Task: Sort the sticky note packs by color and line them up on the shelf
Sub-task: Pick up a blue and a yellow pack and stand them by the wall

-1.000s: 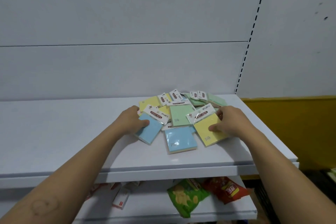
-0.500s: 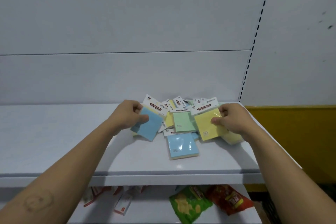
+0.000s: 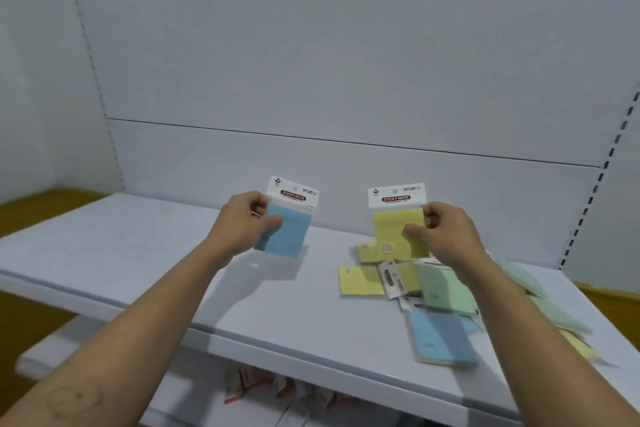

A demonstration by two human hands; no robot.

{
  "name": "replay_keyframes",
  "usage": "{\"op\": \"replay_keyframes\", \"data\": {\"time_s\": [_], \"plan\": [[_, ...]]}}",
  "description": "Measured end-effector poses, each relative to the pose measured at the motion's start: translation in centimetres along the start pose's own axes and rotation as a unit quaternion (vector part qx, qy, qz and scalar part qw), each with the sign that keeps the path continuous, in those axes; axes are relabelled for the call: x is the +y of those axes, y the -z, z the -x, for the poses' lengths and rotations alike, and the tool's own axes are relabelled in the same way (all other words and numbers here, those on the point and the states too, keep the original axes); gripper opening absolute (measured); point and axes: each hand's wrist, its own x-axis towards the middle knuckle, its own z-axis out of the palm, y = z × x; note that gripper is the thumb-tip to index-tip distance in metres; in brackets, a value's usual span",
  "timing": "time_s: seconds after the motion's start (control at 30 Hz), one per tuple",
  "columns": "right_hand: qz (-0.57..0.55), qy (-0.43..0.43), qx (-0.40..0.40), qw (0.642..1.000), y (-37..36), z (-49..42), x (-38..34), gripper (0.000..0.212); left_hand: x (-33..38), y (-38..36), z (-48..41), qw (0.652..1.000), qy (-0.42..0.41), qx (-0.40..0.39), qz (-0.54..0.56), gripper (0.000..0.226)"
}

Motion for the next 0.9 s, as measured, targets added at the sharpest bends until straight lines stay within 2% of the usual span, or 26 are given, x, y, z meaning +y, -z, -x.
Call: {"op": "replay_keyframes", "data": {"time_s": [0.37, 0.57, 0.9], "plan": [[-0.079, 0.063, -0.109, 0.989, -16.7, -0.2, -13.2, 0.014, -7.2, 18.3, 1.2, 0.990, 0.034, 0.135, 0.008, 0.015], [-0.108, 0.091, -0.142, 0.980, -25.0, 0.6, -19.5, 0.016, -11.2, 27.3, 1.6, 0.981, 0.040, 0.192, -0.006, 0.016], [-0.121, 0.097, -0.170, 0.973, -36.5, 1.6, -24.7, 0.016, -17.2, 36.3, 0.7, 0.970, 0.065, 0.236, -0.002, 0.017]]}}
